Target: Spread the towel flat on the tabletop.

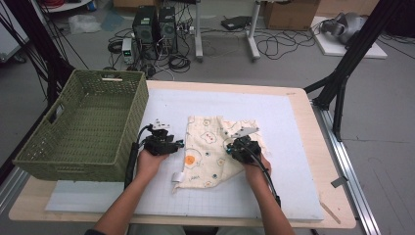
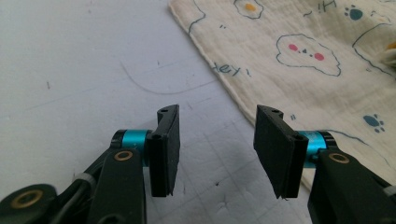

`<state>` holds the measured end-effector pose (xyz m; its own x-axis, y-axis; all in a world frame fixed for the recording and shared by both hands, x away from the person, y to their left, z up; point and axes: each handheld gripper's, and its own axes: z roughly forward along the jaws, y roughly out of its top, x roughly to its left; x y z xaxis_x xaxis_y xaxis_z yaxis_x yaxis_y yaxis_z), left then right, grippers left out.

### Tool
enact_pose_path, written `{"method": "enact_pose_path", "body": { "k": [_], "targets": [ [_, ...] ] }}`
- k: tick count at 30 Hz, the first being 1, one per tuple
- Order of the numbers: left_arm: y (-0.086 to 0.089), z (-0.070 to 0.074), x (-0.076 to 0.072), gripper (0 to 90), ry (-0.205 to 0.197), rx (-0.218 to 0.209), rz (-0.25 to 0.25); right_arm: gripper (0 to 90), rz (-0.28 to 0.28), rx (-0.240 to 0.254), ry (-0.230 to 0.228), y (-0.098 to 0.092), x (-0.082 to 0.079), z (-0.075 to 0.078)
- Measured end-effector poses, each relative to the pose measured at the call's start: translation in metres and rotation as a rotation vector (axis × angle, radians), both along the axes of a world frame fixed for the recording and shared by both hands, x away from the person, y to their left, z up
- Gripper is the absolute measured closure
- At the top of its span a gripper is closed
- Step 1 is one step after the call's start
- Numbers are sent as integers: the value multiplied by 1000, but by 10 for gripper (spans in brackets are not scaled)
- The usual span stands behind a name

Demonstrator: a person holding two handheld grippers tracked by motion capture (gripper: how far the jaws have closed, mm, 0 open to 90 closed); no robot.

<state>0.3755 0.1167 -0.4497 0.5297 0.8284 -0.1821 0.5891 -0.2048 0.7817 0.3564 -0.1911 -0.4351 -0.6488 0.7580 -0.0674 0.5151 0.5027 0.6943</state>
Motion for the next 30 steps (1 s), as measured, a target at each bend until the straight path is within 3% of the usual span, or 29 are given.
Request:
{"method": "enact_pose_path", "body": {
  "k": [5, 11, 14, 17, 20, 24, 26, 30],
  "targets": [
    [1, -1, -1, 513, -8, -5, -1, 858, -17, 90, -66, -28, -25, 15],
    [1, -1, -1, 510, -9, -14, -3, 840, -57, 105, -106, -71, -61, 17],
    [0, -1, 0, 511, -13, -16, -7, 813, -74, 116, -95, -91, -79, 14],
    [-3, -1, -1, 518, -23, -13, -20, 681, -67, 136, -94, -105, -98, 13],
    [-10, -2, -1, 536, -21, -8, -44, 590, -102, 182, -159, -120, -112, 20],
    [-21, -2, -3, 533, -15, -15, -84, 535, -169, 230, -195, -130, -110, 27],
    [-25, -2, -3, 520, -13, -11, -92, 515, -190, 215, -192, -130, -105, 27],
    [-29, -2, -4, 529, -24, 10, -112, 496, -205, 163, -140, -125, -89, 17]
  ]
}}
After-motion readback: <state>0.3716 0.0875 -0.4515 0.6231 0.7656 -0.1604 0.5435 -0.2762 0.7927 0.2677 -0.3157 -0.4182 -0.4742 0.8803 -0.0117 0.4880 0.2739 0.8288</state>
